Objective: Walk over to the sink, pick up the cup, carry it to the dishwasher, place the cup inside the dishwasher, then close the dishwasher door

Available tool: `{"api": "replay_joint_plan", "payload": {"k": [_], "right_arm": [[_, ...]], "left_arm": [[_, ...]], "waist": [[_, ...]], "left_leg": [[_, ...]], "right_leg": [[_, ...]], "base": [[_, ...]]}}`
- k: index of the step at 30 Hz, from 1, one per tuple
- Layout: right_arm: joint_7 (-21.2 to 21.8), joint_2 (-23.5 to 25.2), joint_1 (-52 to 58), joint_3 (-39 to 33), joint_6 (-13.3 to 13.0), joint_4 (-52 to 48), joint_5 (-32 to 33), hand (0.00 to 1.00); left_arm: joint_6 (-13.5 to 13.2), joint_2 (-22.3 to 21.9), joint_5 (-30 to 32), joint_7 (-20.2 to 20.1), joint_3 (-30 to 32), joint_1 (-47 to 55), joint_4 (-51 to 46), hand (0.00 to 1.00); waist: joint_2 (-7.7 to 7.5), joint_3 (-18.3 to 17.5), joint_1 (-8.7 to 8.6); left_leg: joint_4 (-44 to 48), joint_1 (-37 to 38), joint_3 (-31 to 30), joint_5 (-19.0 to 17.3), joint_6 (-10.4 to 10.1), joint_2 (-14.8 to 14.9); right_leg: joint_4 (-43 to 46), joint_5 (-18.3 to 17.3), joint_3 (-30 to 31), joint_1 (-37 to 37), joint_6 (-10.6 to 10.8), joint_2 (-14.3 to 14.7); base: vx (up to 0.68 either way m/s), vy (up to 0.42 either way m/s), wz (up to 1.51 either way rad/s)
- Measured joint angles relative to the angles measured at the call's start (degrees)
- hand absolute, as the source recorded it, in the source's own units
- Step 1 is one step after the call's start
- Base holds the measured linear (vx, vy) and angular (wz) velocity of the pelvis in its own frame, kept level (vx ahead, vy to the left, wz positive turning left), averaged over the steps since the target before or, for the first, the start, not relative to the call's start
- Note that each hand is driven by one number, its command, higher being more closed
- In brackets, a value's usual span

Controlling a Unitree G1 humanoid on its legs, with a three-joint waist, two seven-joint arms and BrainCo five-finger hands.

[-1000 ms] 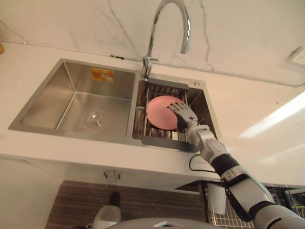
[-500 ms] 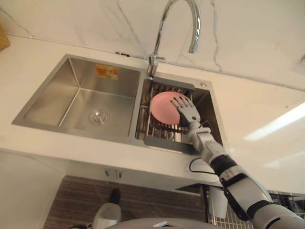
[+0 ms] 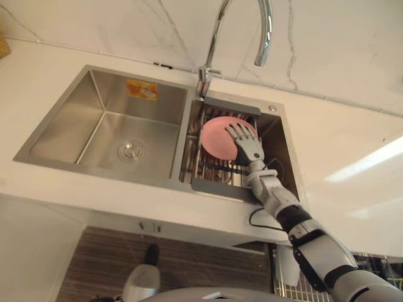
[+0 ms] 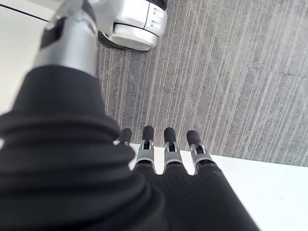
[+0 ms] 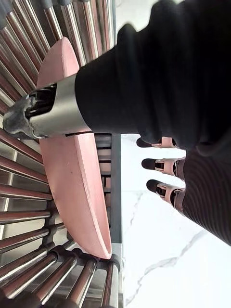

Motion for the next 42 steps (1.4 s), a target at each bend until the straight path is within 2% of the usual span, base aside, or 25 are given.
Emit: {"api": "replay_joint_plan", "payload": {"k": [2,4,9,12,15,20,21,25,32,38,42], "right_arm": [[-2.1,0.0,0.3,-0.2,0.1,-0.6,0.2,0.0],[-4.8,0.1,1.0,-0.2,0.3,-2.8,3.4,0.0],[-6.1,0.3,1.6,-2.0,1.2,-4.3,5.5,0.0],[-9.2,0.5,1.6,-5.0,1.4,-4.4,5.6,0.0],[-8.6,0.4,1.5,-5.4,1.5,-4.8,5.6,0.0],[-4.0,0.4,1.6,-5.0,1.6,-4.8,5.5,0.0],[-3.3,0.4,1.6,-4.6,1.7,-4.8,5.5,1.0],[-0.3,0.0,1.6,-3.9,2.9,-4.8,5.5,1.0],[0.7,-0.6,1.5,-1.7,3.7,-4.8,5.4,1.0],[-0.1,-1.1,1.1,0.3,1.9,-4.6,4.1,1.0],[-2.4,-1.3,0.8,0.3,0.8,-4.1,0.4,1.0]], "left_arm": [[-0.1,0.0,0.0,0.0,0.0,0.0,-0.1,0.0],[-0.1,0.1,-0.1,-0.1,0.0,0.0,-0.3,0.0],[-0.2,0.1,-0.1,0.0,0.1,0.0,-0.2,0.0],[-1.0,0.0,0.0,0.0,0.1,0.0,-0.3,0.0],[-1.1,0.0,0.3,0.0,0.1,0.1,-0.2,0.0],[-1.3,0.0,0.7,0.0,0.0,0.1,-0.2,0.0],[-1.3,0.0,1.1,0.0,0.0,0.1,-0.2,0.0],[-1.2,0.1,1.1,0.0,-0.2,0.1,-0.2,0.0],[-1.2,0.2,1.1,0.0,-0.5,0.2,-0.2,0.0],[-1.3,0.2,1.1,0.0,-0.5,0.7,-0.3,0.0],[-1.3,0.2,1.1,0.0,-0.5,1.1,-0.3,0.0]], "waist": [[0.0,0.1,0.02],[-0.09,0.3,0.12],[-0.03,0.3,0.08],[0.76,0.9,0.16],[1.21,1.2,-0.06],[1.25,1.2,-0.35],[1.26,1.2,-0.36],[1.27,1.2,-0.4],[1.37,1.0,-0.3],[1.69,0.9,-0.19],[1.69,0.9,-0.01]], "left_leg": [[0.0,-0.1,0.0,0.0,0.0,0.0],[0.0,-0.4,0.0,0.1,-0.1,0.0],[0.0,-0.9,-0.1,0.2,-0.2,0.0],[0.0,-0.8,-0.1,0.2,-0.2,0.1],[0.0,-0.8,-0.1,0.0,0.1,0.5],[0.0,-0.8,-0.1,-0.1,0.0,1.2],[0.0,-0.8,-0.1,-0.1,0.0,1.3],[0.0,-0.8,-0.1,-0.1,0.0,1.5],[0.0,-0.8,-0.7,0.0,-0.1,1.8],[0.0,-0.9,-1.3,0.2,-0.3,2.2],[0.0,-0.9,-1.3,0.3,-0.4,2.2]], "right_leg": [[0.0,0.0,0.0,-0.1,0.0,0.0],[0.0,-0.1,0.0,-0.3,0.2,-0.1],[0.4,0.4,0.1,-0.8,1.0,0.0],[0.5,0.8,0.1,-0.6,0.9,0.0],[0.5,1.6,0.3,-0.7,0.9,0.3],[0.6,2.4,0.4,-0.8,0.4,1.0],[0.7,2.4,0.4,-0.8,0.4,1.0],[1.2,2.4,0.4,-1.0,0.4,1.0],[1.8,2.4,0.3,-1.2,0.4,1.2],[1.8,2.4,0.1,-1.1,0.4,1.6],[1.4,2.4,0.1,-0.9,0.4,1.8]], "base": [[0.0,0.0,0.0],[0.0,0.0,0.0],[0.0,0.0,0.0],[0.0,-0.001,0.04],[0.0,0.0,0.0],[0.0,0.0,0.0],[0.0,0.0,0.0],[0.0,0.0,0.0],[0.0,-0.004,0.0],[-0.02,-0.024,0.03],[-0.02,-0.013,0.0]]}}
